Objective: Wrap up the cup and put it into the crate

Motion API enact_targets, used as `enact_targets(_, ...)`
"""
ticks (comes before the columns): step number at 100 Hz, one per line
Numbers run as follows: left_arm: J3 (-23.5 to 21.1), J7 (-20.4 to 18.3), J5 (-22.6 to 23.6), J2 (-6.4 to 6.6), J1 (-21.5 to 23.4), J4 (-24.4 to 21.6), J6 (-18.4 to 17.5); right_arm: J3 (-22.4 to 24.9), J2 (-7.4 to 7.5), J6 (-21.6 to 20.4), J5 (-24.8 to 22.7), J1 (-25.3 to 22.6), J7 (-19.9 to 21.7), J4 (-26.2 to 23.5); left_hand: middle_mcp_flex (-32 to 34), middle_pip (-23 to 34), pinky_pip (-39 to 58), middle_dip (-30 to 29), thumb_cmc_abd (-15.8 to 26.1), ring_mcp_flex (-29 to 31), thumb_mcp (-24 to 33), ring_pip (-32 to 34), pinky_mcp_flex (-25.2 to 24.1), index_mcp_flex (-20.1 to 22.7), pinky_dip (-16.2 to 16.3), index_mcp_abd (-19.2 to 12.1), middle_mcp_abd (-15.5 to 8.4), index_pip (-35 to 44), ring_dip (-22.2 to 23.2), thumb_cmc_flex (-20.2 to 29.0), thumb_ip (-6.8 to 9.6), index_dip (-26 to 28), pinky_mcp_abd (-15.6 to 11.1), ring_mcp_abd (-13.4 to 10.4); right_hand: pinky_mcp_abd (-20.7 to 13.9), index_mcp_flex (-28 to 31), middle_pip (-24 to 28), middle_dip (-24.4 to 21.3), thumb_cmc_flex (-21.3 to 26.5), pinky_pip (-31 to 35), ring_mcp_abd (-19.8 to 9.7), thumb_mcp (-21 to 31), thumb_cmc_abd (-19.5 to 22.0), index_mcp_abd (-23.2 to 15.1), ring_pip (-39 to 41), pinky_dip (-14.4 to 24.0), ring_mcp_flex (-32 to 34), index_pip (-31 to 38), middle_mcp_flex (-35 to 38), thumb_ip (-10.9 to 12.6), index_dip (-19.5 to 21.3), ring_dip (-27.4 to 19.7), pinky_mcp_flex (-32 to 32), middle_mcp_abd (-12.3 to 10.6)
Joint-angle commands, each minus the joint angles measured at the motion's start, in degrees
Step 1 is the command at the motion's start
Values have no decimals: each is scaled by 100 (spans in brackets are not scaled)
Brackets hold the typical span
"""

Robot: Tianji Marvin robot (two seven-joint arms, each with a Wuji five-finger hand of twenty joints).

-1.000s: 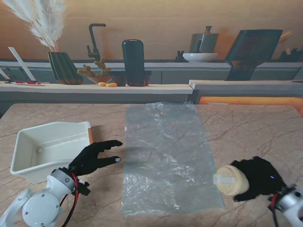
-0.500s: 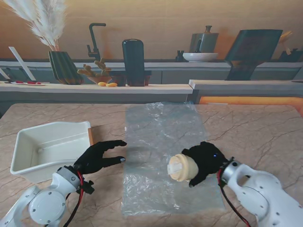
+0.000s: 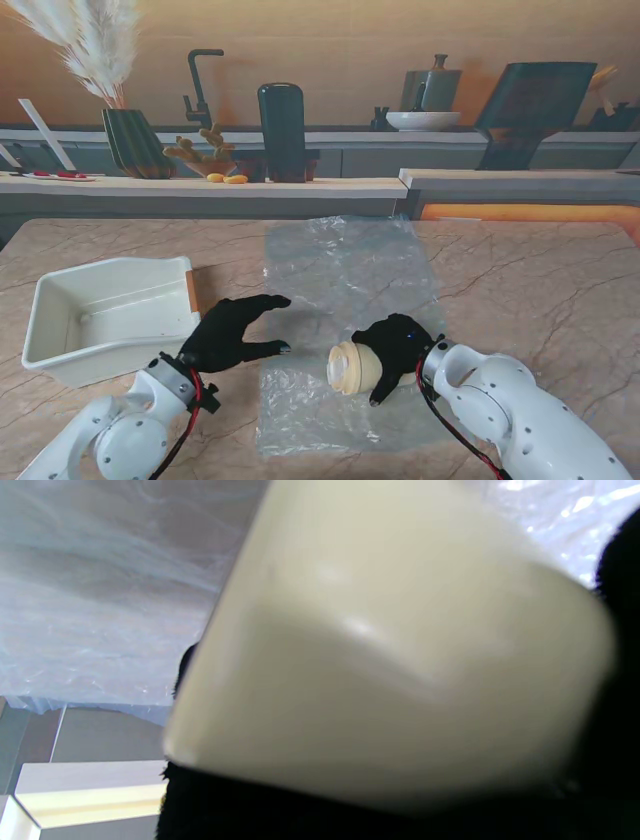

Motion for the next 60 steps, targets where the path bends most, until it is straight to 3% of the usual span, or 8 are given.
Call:
enact_targets(1, 109, -26, 76, -30, 43, -99, 10, -51, -20, 28, -22, 41, 173, -7, -216, 128, 213, 151, -25, -205, 53, 139, -106, -300, 293, 18, -160, 305, 211, 163, 228, 217, -167, -173, -103, 338, 276, 158, 1804, -50, -295, 3273, 1218, -1074, 1034, 73, 147, 972, -192, 357, 103, 414, -283, 125)
enact_targets(12, 299, 162, 431, -13, -12, -65, -63, -176, 21, 102, -55, 93, 488, -7, -356, 269, 266, 316, -97, -308, 244, 203, -192, -503, 488, 4, -218, 747, 339, 176, 245, 572, -248, -256, -79, -61, -59, 90, 1511, -448, -225, 2991, 1479, -755, 454, -75, -386, 422, -799, 566, 103, 146, -694, 130)
enact_targets(27, 612, 742, 771, -50, -127, 100, -101, -269, 43, 290, -84, 85, 741, -63, -655, 338, -351, 287, -206, -628, 656, -14, -503, -686, 189, -82, -211, 646, 100, -91, 212, 341, -196, -281, 81, -396, -660, -200, 1035, -1169, -33, 2126, 2197, -155, -507, -143, -1058, -958, -1651, 1203, 738, -403, -1186, 259)
enact_targets(33, 729, 908, 856, -66, -176, 167, -55, -297, 43, 412, -47, 73, 838, -105, -719, 358, -535, 158, -344, -740, 1226, -43, -603, -636, -33, -111, -198, 703, -49, -438, 146, 39, -172, -254, 161, -580, -899, -311, 831, -1379, 55, 1896, 2232, -2, -892, -186, -1235, -1258, -1931, 1080, 711, -610, -1341, 324)
enact_targets(60, 1128, 736, 921, -38, -431, 313, 328, -286, 29, 531, -14, 7, 821, -178, -829, 292, -781, 61, -314, -901, 1088, -165, -689, -386, -203, -137, -152, 595, -125, -530, 103, -31, -141, -192, 572, -1180, -1856, -895, 135, -2726, 270, 1186, 2318, 276, -2336, -487, -1781, -2184, -2761, 202, 542, -1314, -1838, 410)
